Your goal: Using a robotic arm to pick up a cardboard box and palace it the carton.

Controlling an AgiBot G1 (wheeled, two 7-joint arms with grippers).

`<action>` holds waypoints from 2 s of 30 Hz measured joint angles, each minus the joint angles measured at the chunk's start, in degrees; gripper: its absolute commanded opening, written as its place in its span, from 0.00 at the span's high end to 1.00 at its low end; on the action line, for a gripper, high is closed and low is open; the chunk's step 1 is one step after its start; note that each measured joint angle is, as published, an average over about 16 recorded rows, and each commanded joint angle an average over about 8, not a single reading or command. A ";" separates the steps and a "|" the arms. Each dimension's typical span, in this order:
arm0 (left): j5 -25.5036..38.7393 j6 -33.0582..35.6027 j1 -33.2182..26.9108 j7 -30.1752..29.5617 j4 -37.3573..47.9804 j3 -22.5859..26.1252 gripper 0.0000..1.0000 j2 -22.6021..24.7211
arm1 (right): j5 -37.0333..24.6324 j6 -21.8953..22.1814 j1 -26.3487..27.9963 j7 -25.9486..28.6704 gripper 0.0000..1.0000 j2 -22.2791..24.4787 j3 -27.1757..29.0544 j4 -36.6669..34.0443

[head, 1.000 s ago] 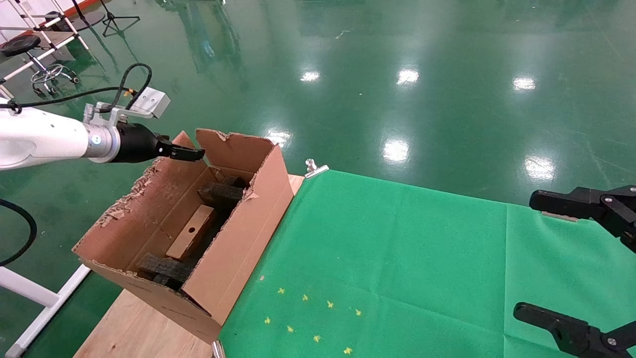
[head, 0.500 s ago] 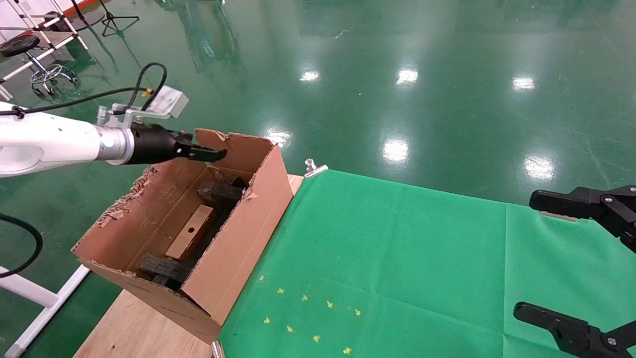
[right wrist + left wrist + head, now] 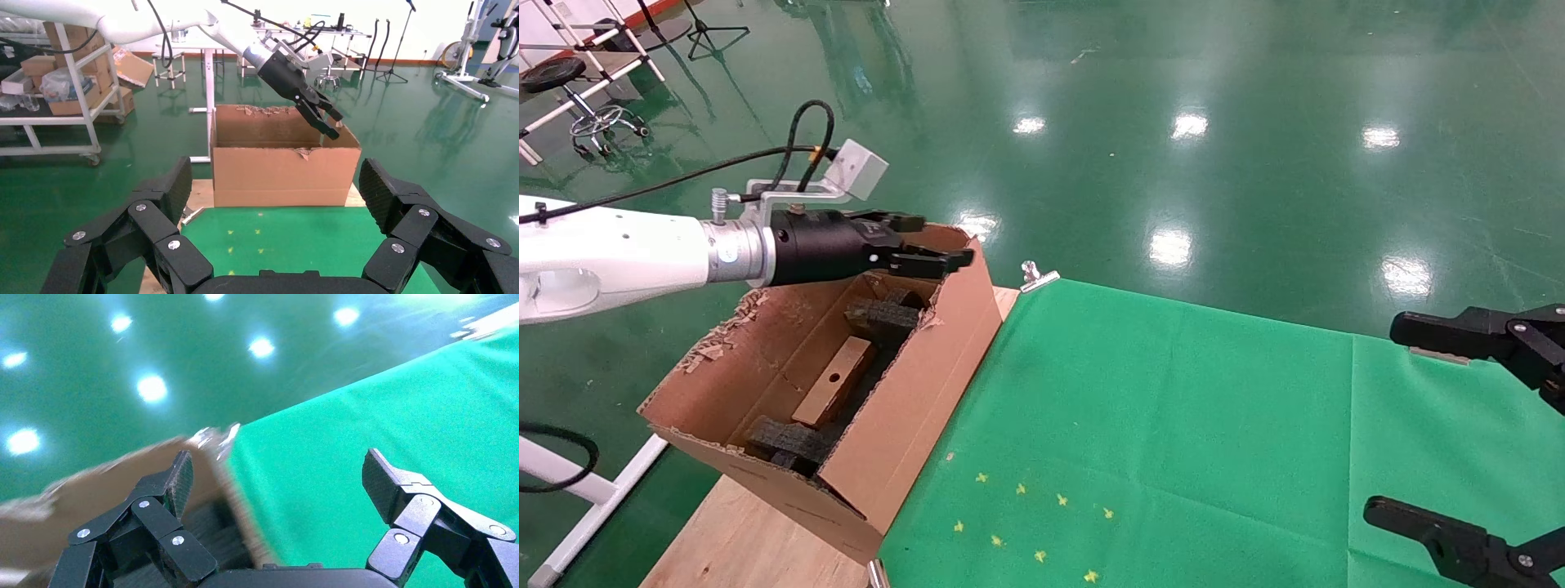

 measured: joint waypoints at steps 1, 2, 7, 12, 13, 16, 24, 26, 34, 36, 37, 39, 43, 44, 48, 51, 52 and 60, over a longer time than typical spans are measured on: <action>-1.10 0.60 0.65 0.36 -1.00 -0.36 0.00 -0.20 | 0.00 0.00 0.00 0.00 0.00 0.00 0.00 0.00; -2.19 1.19 1.31 0.73 -2.01 -0.71 0.00 -0.40 | 0.00 0.00 0.00 0.00 0.00 0.00 0.00 0.00; -7.72 4.20 4.59 2.56 -7.07 -2.50 0.00 -1.41 | 0.00 0.00 0.00 0.00 0.00 0.00 0.00 0.00; -13.24 7.20 7.88 4.39 -12.14 -4.29 0.00 -2.42 | 0.00 0.00 0.00 0.00 0.00 0.00 -0.01 0.00; -14.34 7.80 8.53 4.76 -13.15 -4.65 0.00 -2.62 | 0.00 0.00 0.00 0.00 0.00 0.00 -0.01 0.00; -17.65 9.60 10.50 5.86 -16.18 -5.72 0.00 -3.23 | 0.00 0.00 0.00 0.00 0.00 0.00 -0.01 0.00; -26.55 14.44 15.79 8.81 -24.34 -8.61 0.00 -4.85 | 0.01 0.00 0.00 -0.01 0.00 0.00 -0.01 0.00; -28.74 15.63 17.10 9.54 -26.35 -9.32 0.00 -5.25 | 0.01 0.00 0.00 -0.01 0.00 0.00 -0.01 0.00; -36.97 20.09 21.98 12.21 -33.91 -11.96 0.00 -6.74 | 0.01 0.01 0.00 -0.01 0.00 0.01 -0.01 0.00; -38.60 20.97 22.94 12.71 -35.40 -12.48 0.00 -7.04 | 0.01 0.01 0.00 -0.01 0.00 0.01 -0.01 0.00; -39.31 21.34 23.35 12.92 -36.03 -12.70 0.00 -7.16 | 0.01 0.01 0.00 -0.01 0.00 0.01 -0.01 0.00; -40.48 21.97 24.04 13.27 -37.09 -13.08 0.00 -7.38 | 0.01 0.01 0.00 -0.01 0.00 0.01 -0.01 -0.01; -41.90 22.73 24.87 13.68 -38.36 -13.53 0.00 -7.63 | 0.02 0.02 -0.01 -0.01 0.00 0.01 -0.01 -0.01; -42.07 22.82 24.97 13.72 -38.51 -13.58 0.00 -7.66 | 0.02 0.02 -0.01 -0.01 0.00 0.01 -0.01 -0.01; -42.28 22.92 25.10 13.77 -38.68 -13.65 0.00 -7.71 | 0.02 0.02 -0.01 -0.01 0.00 0.01 -0.01 -0.01; -41.97 22.76 24.93 13.71 -38.37 -13.57 0.00 -7.66 | 0.02 0.02 -0.01 -0.01 0.00 0.01 -0.01 -0.01; -41.86 22.71 24.87 13.69 -38.27 -13.54 0.00 -7.65 | 0.02 0.02 -0.01 -0.01 0.00 0.01 -0.01 -0.01; -41.21 22.37 24.51 13.57 -37.72 -13.35 0.00 -7.54 | 0.02 0.02 -0.01 -0.01 0.00 0.01 -0.01 -0.01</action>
